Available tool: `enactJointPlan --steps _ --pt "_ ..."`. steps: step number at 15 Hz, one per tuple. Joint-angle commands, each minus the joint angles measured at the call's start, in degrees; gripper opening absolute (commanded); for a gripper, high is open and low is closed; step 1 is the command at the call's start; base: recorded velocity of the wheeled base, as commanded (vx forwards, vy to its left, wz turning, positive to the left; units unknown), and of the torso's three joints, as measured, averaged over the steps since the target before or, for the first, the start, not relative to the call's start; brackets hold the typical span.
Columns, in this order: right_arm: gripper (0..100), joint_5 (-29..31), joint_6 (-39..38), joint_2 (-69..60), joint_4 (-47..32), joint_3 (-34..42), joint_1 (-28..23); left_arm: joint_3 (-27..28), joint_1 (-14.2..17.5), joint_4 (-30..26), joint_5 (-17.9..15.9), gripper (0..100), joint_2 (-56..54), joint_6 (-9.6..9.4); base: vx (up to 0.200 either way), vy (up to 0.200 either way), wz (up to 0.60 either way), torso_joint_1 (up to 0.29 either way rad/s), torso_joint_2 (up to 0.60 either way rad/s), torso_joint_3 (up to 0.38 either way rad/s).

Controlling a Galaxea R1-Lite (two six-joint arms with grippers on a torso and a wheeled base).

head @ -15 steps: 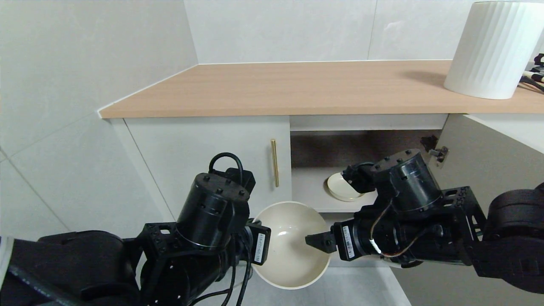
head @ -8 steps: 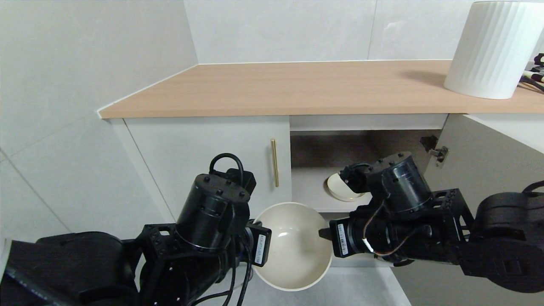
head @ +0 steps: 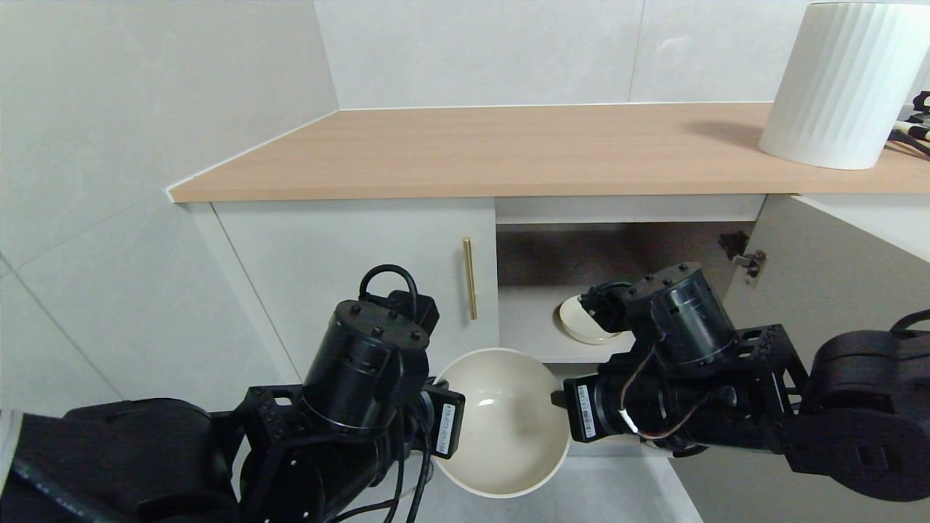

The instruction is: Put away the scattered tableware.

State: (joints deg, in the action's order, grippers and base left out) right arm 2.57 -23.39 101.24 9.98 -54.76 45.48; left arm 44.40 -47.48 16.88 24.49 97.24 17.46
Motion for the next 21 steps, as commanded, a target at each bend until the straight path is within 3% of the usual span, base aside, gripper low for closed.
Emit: enactJointPlan --steps 1,7,13,18,21 --pt "0 0.0 0.0 0.1 0.0 0.0 0.0 -0.1 0.0 0.1 0.0 100 -0.1 0.03 0.0 0.0 0.0 0.0 0.0 0.0" --pt "0 0.4 -0.3 1.7 0.2 -0.6 -2.8 0.0 0.1 0.2 0.0 100 -0.3 0.03 0.0 0.0 0.0 0.0 0.0 0.0" --pt "0 3.7 -10.9 16.0 9.5 -6.8 -17.0 0.0 0.1 0.2 0.0 100 -0.3 0.03 0.0 0.0 0.0 0.0 0.0 0.0" --pt "0 9.7 -15.1 23.4 18.8 -9.1 -22.6 0.0 0.2 0.2 0.0 100 -0.3 0.03 0.0 0.0 0.0 0.0 0.0 0.0" --pt "0 12.7 -15.8 26.3 19.5 -12.2 -25.3 0.0 0.2 0.2 0.0 100 -0.4 0.03 0.0 0.0 0.0 0.0 0.0 0.0"
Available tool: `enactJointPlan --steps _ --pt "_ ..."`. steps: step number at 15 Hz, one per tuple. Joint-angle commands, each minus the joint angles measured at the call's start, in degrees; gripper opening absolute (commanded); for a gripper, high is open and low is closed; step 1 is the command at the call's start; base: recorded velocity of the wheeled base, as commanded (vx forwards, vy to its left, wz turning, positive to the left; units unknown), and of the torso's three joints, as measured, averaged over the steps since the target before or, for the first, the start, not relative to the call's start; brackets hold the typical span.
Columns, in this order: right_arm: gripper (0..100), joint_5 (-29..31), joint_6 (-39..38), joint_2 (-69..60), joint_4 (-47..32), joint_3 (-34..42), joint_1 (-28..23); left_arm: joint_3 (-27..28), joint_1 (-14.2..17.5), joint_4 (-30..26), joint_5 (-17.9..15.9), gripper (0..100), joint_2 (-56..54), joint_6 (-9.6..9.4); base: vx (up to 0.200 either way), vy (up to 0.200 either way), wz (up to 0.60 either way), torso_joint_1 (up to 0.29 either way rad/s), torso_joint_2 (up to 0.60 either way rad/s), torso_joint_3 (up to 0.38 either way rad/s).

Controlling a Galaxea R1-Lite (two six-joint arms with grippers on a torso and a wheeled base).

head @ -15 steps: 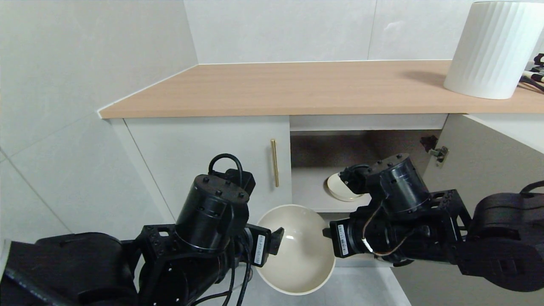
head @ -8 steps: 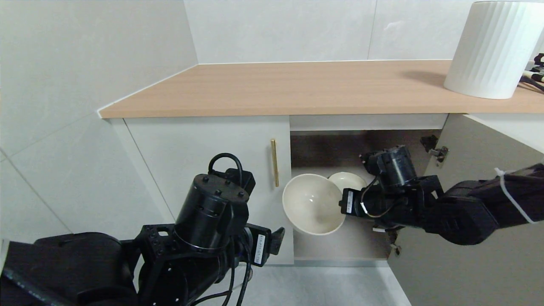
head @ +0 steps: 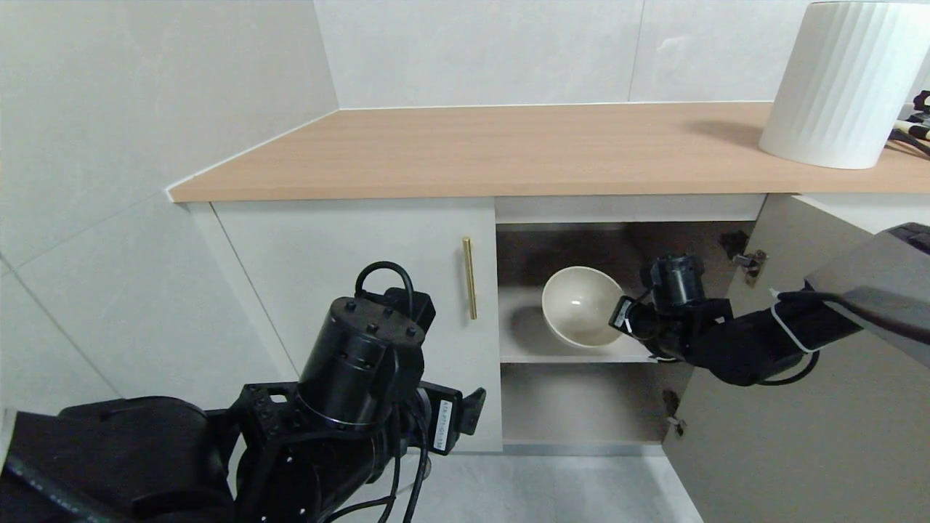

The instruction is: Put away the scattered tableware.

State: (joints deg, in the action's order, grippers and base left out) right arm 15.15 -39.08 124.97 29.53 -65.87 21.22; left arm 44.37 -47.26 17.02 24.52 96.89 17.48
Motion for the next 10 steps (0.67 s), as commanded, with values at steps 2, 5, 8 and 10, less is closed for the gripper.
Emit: enactJointPlan --steps 2,5,8,10 --pt "0 0.2 -0.4 3.4 0.0 -1.9 -1.7 0.0 0.0 0.0 0.0 100 0.0 0.01 0.0 0.0 0.0 0.0 0.0 0.0" --pt "0 1.9 -0.7 6.3 0.1 -6.0 -4.2 0.0 0.0 0.0 0.0 100 0.1 0.1 0.0 0.0 0.0 0.0 0.0 0.0" --pt "0 3.7 -1.7 8.9 0.0 -9.5 -4.9 0.1 0.1 0.0 0.0 100 0.1 0.1 0.0 0.0 0.0 0.0 0.0 0.0" --pt "0 3.7 -1.7 10.5 0.0 -10.9 -5.1 0.1 0.2 0.0 0.0 100 0.1 0.1 0.0 0.0 0.0 0.0 0.0 0.0"
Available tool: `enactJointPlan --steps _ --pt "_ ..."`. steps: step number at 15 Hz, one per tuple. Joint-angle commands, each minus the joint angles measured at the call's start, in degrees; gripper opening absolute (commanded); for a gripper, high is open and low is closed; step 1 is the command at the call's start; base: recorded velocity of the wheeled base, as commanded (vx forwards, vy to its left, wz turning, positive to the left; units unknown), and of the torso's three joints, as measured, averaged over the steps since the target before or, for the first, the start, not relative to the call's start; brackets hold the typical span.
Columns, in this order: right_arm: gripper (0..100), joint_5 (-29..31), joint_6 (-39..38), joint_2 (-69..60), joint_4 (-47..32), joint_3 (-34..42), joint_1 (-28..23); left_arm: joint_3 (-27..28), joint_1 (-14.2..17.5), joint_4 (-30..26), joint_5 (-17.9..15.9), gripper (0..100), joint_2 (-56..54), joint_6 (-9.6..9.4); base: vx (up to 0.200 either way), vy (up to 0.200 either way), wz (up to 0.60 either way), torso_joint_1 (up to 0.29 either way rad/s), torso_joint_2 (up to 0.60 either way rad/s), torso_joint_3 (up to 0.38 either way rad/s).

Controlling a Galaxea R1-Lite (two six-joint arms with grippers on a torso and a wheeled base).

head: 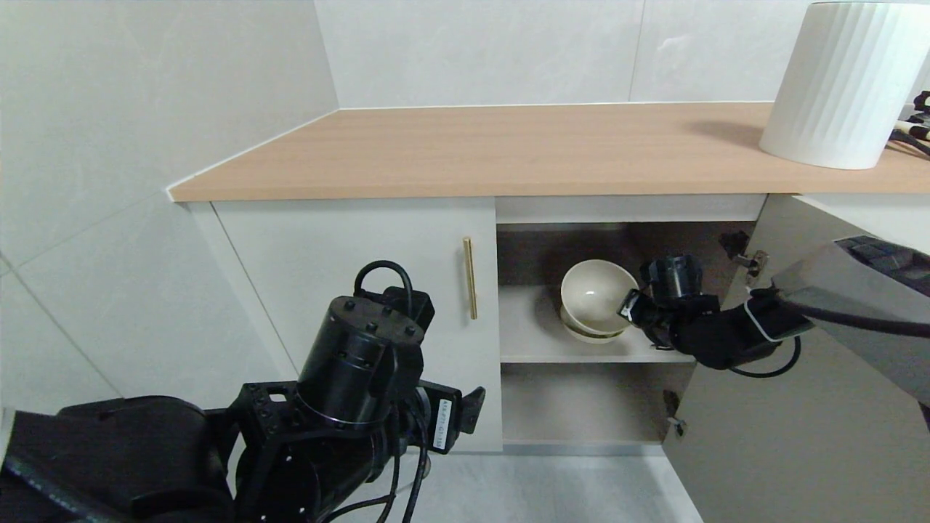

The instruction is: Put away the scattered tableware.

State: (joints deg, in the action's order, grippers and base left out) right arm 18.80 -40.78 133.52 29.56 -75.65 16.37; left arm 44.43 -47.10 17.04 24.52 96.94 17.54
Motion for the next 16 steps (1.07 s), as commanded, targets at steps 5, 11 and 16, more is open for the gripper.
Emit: enactJointPlan --steps 5,11,16 --pt "0 1.0 0.1 4.2 -0.1 -3.8 -0.8 0.0 0.0 0.0 0.0 100 0.2 0.12 0.0 0.0 0.0 0.0 0.0 0.0" --pt "0 1.1 0.3 6.0 -0.6 -6.0 -0.8 0.0 0.3 0.0 0.0 100 0.4 0.12 0.0 0.0 0.0 0.0 0.0 0.0" --pt "0 1.2 0.3 6.7 -0.7 -7.2 -0.8 0.0 0.4 0.0 0.0 100 0.5 0.21 0.0 0.0 0.0 0.0 0.0 0.0"
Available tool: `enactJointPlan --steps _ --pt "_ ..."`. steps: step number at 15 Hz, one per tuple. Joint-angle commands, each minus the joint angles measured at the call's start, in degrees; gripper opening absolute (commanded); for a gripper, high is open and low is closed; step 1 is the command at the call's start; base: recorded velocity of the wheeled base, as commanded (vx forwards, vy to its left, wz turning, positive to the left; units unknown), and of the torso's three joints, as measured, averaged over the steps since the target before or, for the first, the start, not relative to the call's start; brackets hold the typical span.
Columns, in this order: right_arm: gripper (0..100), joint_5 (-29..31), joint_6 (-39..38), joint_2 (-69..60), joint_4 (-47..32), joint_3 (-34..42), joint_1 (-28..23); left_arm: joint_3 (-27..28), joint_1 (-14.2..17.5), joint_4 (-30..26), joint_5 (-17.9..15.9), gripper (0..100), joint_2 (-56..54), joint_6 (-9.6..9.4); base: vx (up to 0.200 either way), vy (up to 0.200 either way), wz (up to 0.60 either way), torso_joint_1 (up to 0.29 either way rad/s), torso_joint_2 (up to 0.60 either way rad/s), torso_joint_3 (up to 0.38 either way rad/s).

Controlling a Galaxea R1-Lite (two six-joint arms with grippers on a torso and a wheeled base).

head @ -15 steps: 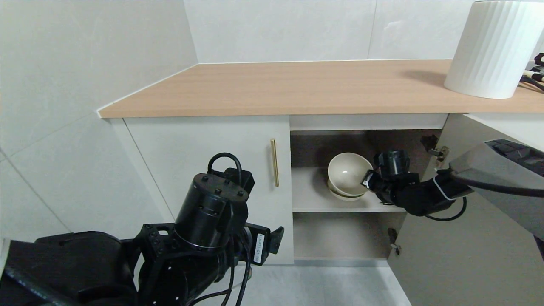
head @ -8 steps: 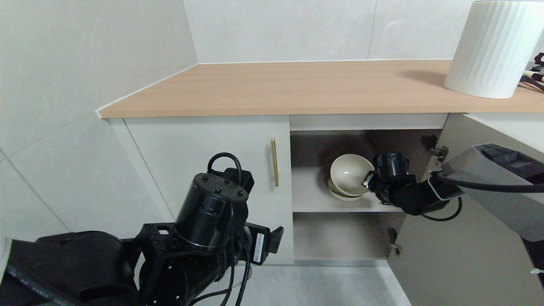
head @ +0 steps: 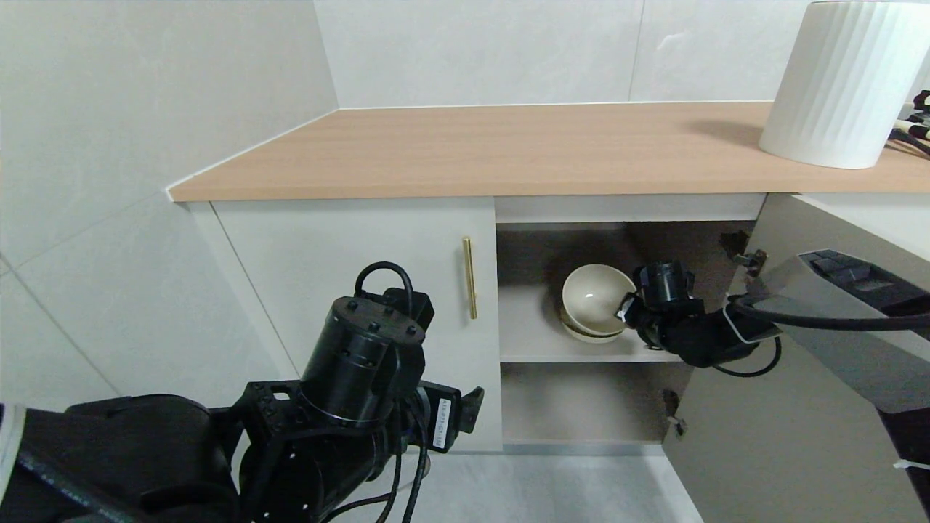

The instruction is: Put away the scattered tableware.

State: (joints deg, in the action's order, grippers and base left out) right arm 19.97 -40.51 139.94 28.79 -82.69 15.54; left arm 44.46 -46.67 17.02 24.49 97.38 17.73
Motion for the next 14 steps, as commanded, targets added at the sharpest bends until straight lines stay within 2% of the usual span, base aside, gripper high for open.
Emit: enactJointPlan --steps 1,8,9,14 --pt "0 0.0 0.1 0.4 0.0 -0.2 0.0 0.0 0.0 0.0 0.0 100 0.1 0.03 0.0 0.0 0.0 0.0 0.0 0.0" --pt "0 0.0 0.2 0.5 0.0 -0.3 0.0 0.0 0.0 0.0 0.0 100 0.1 0.03 0.0 0.0 0.0 0.0 0.0 0.0" --pt "100 0.0 0.2 0.5 -0.1 -0.2 0.0 0.0 0.0 0.0 0.0 100 0.1 0.03 0.0 0.0 0.0 0.0 0.0 0.0" --pt "100 0.0 0.2 0.4 -0.1 -0.1 0.2 0.0 0.0 0.0 0.0 100 0.1 0.03 0.0 0.0 0.0 0.0 0.0 0.0"
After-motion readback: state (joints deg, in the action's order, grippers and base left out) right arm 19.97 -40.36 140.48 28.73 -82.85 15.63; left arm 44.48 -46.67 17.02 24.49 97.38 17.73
